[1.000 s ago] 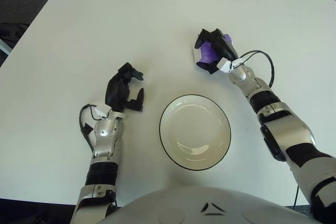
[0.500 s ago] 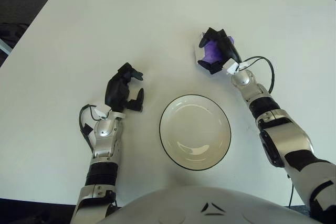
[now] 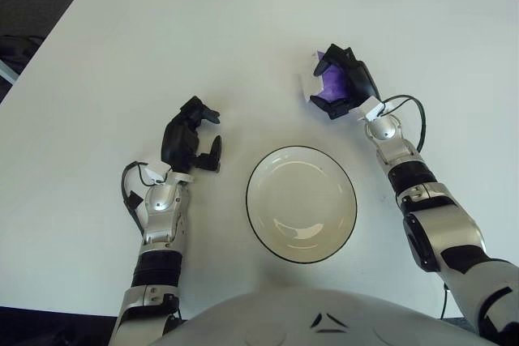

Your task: Put the tissue paper into the plate.

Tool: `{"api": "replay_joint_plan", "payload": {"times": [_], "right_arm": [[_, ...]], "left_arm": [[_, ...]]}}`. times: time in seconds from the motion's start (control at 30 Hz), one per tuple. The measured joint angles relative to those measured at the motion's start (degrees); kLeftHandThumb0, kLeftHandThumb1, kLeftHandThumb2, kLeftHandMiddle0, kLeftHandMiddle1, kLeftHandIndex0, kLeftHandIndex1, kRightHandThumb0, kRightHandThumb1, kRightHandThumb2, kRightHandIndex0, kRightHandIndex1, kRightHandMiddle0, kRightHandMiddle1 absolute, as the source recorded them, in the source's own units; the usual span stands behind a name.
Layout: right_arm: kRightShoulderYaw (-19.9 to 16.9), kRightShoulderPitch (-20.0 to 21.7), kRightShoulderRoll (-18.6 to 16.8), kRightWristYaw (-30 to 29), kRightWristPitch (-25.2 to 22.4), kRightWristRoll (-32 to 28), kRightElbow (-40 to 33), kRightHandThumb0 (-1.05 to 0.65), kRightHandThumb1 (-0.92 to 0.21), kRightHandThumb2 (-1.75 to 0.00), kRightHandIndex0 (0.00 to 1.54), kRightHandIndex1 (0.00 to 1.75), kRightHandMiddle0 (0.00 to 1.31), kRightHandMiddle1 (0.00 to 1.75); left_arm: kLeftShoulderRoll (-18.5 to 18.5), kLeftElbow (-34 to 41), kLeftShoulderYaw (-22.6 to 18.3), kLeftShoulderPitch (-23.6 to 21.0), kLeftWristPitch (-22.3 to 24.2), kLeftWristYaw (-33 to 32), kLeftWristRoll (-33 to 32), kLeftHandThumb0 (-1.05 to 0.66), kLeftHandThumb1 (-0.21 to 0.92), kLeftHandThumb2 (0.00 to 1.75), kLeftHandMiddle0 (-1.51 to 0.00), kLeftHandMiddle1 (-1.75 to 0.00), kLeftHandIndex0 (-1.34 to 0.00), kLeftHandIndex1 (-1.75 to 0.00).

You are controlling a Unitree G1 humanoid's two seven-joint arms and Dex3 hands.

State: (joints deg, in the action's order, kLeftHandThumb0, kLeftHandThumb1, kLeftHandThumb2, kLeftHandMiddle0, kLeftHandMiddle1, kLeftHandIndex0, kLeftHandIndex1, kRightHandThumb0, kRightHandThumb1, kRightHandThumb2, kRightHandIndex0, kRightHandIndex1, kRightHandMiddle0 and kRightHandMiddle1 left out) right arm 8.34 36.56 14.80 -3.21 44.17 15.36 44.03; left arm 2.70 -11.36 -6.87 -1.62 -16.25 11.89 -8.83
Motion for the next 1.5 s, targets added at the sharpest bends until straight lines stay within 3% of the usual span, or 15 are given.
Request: {"api": "replay_joint_plan", "payload": {"times": [0.53, 0.9, 1.13, 1.3, 1.5], "right_arm": [[-0.44, -1.54, 5.38, 2.25, -2.44, 3.57, -12.18, -0.55, -0.13, -1.55, 1.42, 1.75, 0.77, 1.75], [-1.17, -2.73, 8.14, 10.62, -4.33, -1.18, -26.91, -0.57, -0.09, -1.6, 1.43, 1.75, 0.8, 1.75], [-1.15, -6.16, 8.64, 15.97, -5.84, -4.56, -35.69, -0.64, 0.01, -1.72, 1.43, 1.75, 0.89, 1.75], [-0.85, -8.45, 9.52, 20.76, -7.11, -9.82, -40.44, -0.65, 0.02, -1.74, 1.41, 1.75, 0.91, 1.75], [1.24, -12.88, 10.5, 28.99, -16.9, -23.29, -51.83, -0.62, -0.01, -1.7, 1.34, 1.75, 0.88, 1.75]], "left_arm": [[-0.29, -0.14, 0.0, -0.25, -0.06, -0.48, 0.29, -0.01, -0.09, 1.75, -0.91, -1.75, -0.75, -1.63], [-0.57, -0.68, 0.1, -0.83, 0.15, -1.06, 0.28, -0.01, -0.09, 1.75, -0.9, -1.75, -0.74, -1.65], [-0.5, -1.53, 0.15, -1.58, -0.45, -1.05, 0.31, -0.01, -0.09, 1.75, -0.9, -1.75, -0.75, -1.64], [-0.38, -2.18, 0.15, -2.08, -0.62, -1.05, 0.36, -0.01, -0.09, 1.75, -0.9, -1.75, -0.75, -1.64], [-0.28, -2.52, 0.13, -2.7, -0.72, -1.06, 0.42, -0.01, -0.1, 1.75, -0.9, -1.75, -0.76, -1.63]]}}
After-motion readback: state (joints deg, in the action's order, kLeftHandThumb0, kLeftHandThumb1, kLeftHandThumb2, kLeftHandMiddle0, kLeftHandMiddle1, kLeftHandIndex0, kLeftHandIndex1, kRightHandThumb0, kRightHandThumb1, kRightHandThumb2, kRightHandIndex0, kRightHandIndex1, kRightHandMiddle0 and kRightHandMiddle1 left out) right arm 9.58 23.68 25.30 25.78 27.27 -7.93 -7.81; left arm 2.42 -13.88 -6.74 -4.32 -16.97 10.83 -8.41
